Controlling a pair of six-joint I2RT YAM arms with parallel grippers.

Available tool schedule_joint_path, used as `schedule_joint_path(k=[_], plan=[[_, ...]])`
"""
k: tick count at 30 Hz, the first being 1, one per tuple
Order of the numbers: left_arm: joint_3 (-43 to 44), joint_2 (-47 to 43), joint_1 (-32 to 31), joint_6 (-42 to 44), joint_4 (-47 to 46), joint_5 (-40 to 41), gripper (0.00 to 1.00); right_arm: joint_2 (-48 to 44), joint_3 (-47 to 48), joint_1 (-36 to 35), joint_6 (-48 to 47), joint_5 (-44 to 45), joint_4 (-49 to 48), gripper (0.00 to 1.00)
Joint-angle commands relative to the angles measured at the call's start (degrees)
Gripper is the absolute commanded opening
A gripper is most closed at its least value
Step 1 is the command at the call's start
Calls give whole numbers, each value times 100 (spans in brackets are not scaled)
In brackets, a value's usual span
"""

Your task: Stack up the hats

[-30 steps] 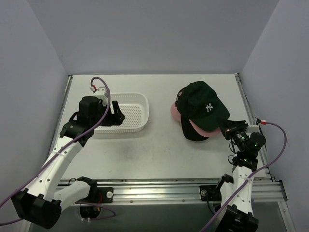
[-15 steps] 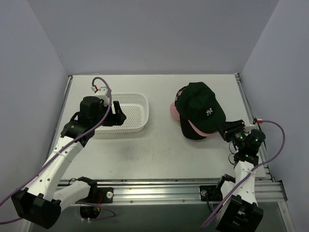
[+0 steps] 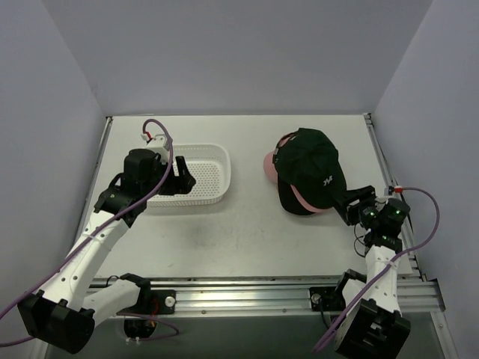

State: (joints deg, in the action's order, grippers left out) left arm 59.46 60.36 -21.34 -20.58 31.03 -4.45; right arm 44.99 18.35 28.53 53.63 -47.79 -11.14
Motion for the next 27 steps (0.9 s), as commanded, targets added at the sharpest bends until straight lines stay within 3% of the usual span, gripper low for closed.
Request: schedule_joint_path(k=[1,7,14,27], plan=[[4,20,-37,-8,-255,23,79,-105,616,-6,-142,-72,85,53],[13,37,-37,1,-264,5,79,-8,1179,-23,-607,270,919,60],[57,55,-37,54,-194,-3,79,255,1549,-15,-1081,832,1982,74],[66,37,-37,63,-176,-30,79,159,2216,64,-1469,2018,2976,77]])
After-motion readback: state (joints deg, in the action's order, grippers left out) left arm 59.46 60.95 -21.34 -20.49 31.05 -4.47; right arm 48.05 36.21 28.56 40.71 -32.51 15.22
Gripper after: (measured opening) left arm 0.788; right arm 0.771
